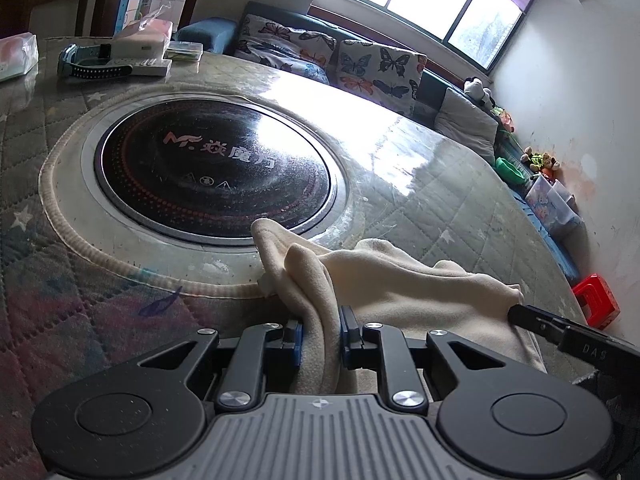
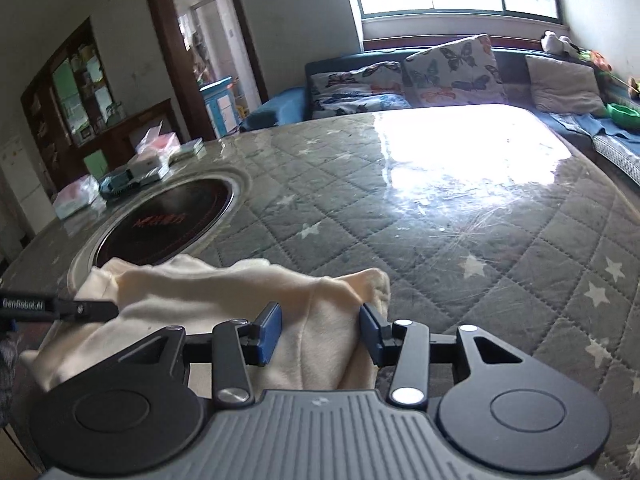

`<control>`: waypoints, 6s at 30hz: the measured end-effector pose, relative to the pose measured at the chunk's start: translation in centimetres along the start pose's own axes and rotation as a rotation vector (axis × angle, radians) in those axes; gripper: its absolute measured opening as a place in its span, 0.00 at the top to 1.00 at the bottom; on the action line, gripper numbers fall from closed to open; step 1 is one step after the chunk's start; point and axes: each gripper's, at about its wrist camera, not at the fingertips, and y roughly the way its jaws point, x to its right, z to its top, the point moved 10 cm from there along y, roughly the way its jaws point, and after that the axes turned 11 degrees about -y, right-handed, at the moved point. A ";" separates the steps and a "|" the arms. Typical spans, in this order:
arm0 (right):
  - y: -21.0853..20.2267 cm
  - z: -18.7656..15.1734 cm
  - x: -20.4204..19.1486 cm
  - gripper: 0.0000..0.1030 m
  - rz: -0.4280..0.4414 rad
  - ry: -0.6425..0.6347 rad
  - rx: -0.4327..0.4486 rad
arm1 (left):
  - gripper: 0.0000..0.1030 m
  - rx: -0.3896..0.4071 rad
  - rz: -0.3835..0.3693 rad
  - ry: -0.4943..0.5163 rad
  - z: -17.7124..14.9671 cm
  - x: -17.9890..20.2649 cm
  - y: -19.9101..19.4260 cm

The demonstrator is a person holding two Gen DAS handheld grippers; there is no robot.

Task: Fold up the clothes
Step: 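Lift the sweatshirt with both grippers and carry it away from the hob, then lower the sweatshirt onto the table with both grippers, then open both grippers and release the folded sweatshirt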

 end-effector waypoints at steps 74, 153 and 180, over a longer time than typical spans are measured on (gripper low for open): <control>-5.2 0.4 18.2 0.68 -0.356 0.057 0.048 | 0.63 -0.060 -0.129 0.421 -2.2 23.7 10.7; -9.5 -5.1 10.7 0.51 -0.341 -0.083 0.025 | 0.56 -0.056 -0.174 0.570 -7.9 20.9 8.2; -8.2 -5.0 7.8 0.21 -0.349 -0.056 0.036 | 0.17 -0.094 -0.122 0.543 -9.4 19.2 6.5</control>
